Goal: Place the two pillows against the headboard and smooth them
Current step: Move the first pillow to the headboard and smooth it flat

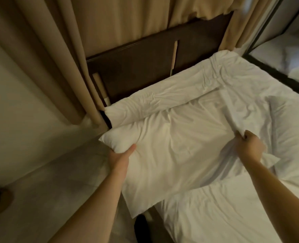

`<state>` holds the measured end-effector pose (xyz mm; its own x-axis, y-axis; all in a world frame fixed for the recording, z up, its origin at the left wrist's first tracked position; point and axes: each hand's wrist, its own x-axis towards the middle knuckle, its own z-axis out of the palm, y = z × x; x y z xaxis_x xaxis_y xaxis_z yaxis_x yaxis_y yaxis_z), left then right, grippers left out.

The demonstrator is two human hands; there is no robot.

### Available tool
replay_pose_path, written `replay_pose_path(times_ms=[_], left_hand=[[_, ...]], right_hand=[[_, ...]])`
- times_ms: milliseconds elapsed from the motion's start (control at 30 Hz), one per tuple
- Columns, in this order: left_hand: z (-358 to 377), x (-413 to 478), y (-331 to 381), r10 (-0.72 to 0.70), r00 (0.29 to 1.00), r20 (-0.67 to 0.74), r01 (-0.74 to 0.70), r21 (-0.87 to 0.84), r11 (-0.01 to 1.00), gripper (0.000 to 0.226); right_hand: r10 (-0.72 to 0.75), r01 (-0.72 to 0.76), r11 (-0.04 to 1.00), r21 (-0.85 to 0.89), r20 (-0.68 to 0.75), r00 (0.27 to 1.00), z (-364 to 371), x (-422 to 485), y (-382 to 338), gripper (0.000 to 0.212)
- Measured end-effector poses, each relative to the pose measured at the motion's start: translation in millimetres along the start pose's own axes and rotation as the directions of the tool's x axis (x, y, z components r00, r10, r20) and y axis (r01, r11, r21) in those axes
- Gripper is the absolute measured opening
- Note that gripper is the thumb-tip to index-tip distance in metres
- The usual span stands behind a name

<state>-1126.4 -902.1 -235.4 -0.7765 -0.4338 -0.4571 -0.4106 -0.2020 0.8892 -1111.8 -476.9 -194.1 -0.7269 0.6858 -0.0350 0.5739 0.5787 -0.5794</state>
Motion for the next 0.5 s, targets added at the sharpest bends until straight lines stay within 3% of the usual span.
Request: replay_pose_path(times_ms=[167, 500], left_hand=[[-2.8, 53.2, 25.8, 0.004, 1.0, 0.012, -0.004, -0.033, 0.999, 0.069], [39.7, 144.6, 66.1, -0.041, 0.999, 0.013, 0.041, -0.021, 0.999, 0.082]], right_hand=[[0.022, -0.022, 1.0, 0.001, -0.001, 1.0, 34.9, 21.4, -52.1, 0.041], [0.004, -0.004, 1.0, 0.018, 0.017, 1.0, 93.1, 105.7, -122.1, 0.041]])
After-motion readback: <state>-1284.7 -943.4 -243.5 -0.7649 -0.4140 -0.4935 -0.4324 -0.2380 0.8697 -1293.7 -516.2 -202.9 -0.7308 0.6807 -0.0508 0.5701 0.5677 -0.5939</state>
